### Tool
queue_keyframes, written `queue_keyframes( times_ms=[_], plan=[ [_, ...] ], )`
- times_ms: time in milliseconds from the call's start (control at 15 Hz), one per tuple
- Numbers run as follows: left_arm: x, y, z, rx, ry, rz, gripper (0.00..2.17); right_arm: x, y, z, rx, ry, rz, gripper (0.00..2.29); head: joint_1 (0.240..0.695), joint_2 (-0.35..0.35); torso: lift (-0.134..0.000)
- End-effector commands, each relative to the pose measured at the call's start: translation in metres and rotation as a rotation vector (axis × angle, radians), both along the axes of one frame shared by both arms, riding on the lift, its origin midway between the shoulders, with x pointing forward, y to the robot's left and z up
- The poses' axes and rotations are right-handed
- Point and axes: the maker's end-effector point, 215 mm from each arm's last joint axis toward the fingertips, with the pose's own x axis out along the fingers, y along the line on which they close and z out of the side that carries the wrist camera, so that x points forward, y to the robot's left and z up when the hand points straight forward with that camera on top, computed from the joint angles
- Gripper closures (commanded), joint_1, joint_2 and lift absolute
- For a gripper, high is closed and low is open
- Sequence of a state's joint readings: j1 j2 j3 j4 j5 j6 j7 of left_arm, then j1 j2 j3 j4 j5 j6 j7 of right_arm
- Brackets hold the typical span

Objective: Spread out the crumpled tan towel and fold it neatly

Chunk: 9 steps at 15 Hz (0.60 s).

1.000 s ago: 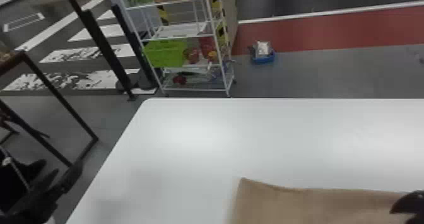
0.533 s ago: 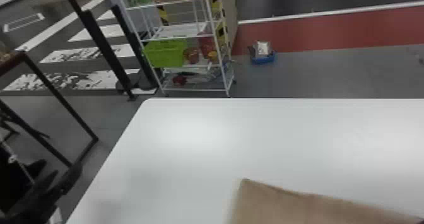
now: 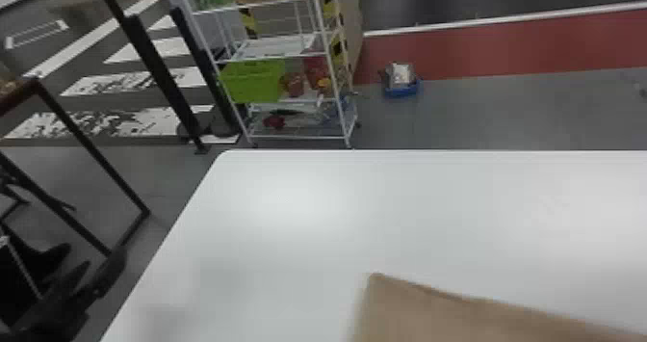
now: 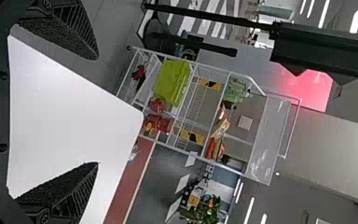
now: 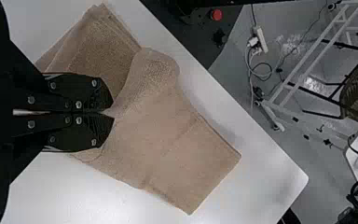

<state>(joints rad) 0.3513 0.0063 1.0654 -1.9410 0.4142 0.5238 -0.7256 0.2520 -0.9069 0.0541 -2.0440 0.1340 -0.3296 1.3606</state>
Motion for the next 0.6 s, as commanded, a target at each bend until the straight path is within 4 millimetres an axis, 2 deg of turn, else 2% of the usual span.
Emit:
queue_keyframes(
  times_ms=[0, 133, 400, 533],
  plan=[
    [0.0, 0.001, -0.002, -0.001, 0.001, 0.002, 0.08, -0.011, -0.01, -0.013, -0.034, 0.018, 0.019, 1.19, 0.695, 0.35, -0.122],
    [-0.001, 0.003, -0.005, -0.001, 0.002, 0.005, 0.08, -0.018, -0.016, -0.023, -0.05, 0.027, 0.032, 1.19, 0.695, 0.35, -0.122],
    [0.003, -0.001, -0.006, -0.002, 0.001, -0.001, 0.08, -0.001, -0.04, -0.031, -0.071, 0.016, 0.003, 1.19, 0.695, 0.35, -0.122],
    [0.003, 0.0, -0.005, 0.0, 0.001, -0.002, 0.08, 0.001, -0.047, -0.035, -0.084, 0.013, 0.004, 1.19, 0.695, 0.35, -0.122]
  ],
)
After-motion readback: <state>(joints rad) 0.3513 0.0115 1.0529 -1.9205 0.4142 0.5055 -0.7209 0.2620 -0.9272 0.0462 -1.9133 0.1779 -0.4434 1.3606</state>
